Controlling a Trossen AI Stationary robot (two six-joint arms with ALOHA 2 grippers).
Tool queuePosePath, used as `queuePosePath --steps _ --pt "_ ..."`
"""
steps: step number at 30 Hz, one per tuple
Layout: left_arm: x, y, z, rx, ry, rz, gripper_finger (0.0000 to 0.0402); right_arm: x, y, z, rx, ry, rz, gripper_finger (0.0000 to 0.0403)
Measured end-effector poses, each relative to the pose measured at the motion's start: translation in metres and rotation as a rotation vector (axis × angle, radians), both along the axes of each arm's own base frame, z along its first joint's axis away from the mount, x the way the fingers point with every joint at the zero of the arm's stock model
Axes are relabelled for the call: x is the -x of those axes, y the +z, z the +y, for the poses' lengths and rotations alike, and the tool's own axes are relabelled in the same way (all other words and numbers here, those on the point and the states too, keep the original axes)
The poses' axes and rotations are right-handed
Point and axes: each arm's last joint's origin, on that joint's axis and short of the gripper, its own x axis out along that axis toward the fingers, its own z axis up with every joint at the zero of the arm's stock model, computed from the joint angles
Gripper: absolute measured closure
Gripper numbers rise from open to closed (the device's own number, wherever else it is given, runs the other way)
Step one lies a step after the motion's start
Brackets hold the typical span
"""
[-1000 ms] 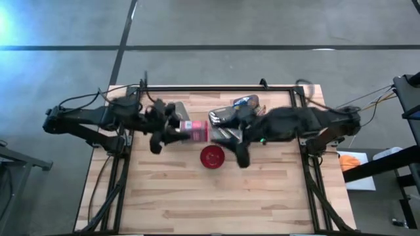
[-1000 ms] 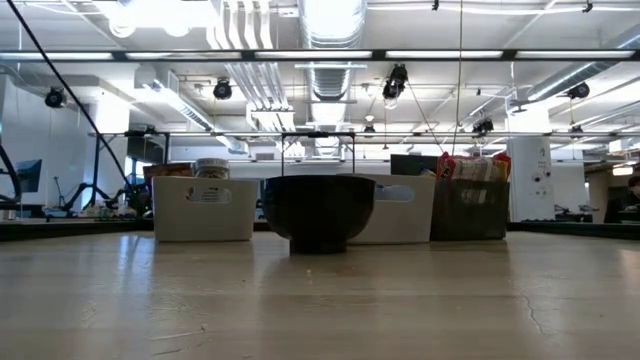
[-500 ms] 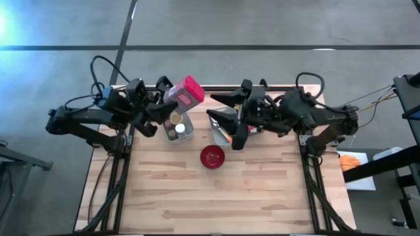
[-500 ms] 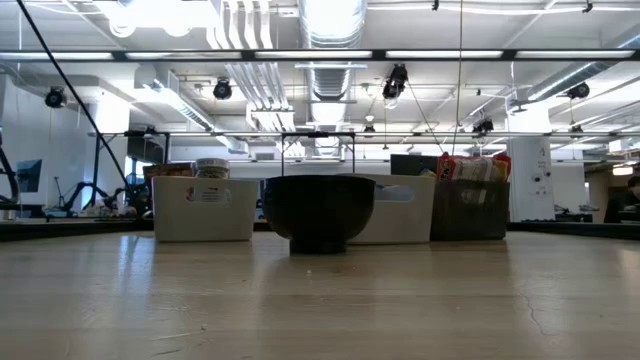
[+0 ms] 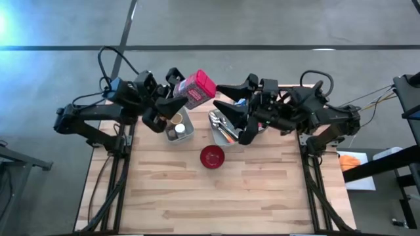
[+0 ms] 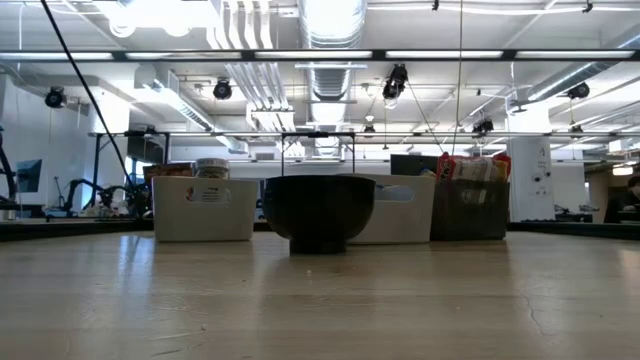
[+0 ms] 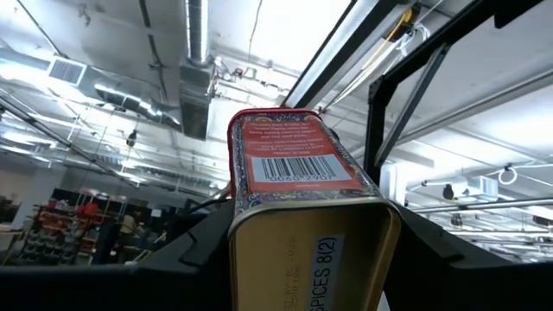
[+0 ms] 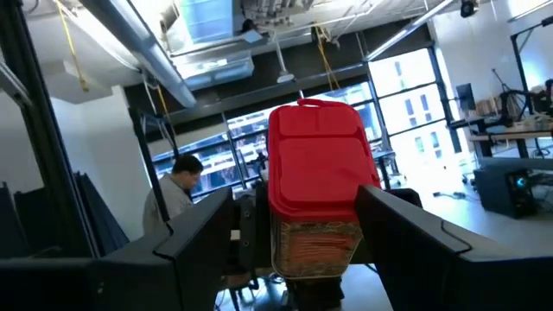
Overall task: Pick & Place Food Item
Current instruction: Put the red seasoning can into the left white bin
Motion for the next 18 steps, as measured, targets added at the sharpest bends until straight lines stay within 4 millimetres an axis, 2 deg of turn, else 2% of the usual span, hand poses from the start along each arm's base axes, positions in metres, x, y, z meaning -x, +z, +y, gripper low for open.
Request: queuePosePath --steps 6,12,18 --pt "0.001 0.004 0.001 -0.006 0.004 -0.003 0.0196 -0.001 -0.001 -0.001 -0.004 -0.032 0.011 0.0156" --pt "0.02 0.018 -0.001 -0.036 -0.035 -0.082 0.0196 -0.011 -0.016 -0.002 0.029 -0.124 0.111 0.0156" --pt "0.021 0.018 0.001 -0.028 -0.02 -0.067 0.0196 0.0 -0.002 -0.005 0.01 -0.107 0.03 0.0156"
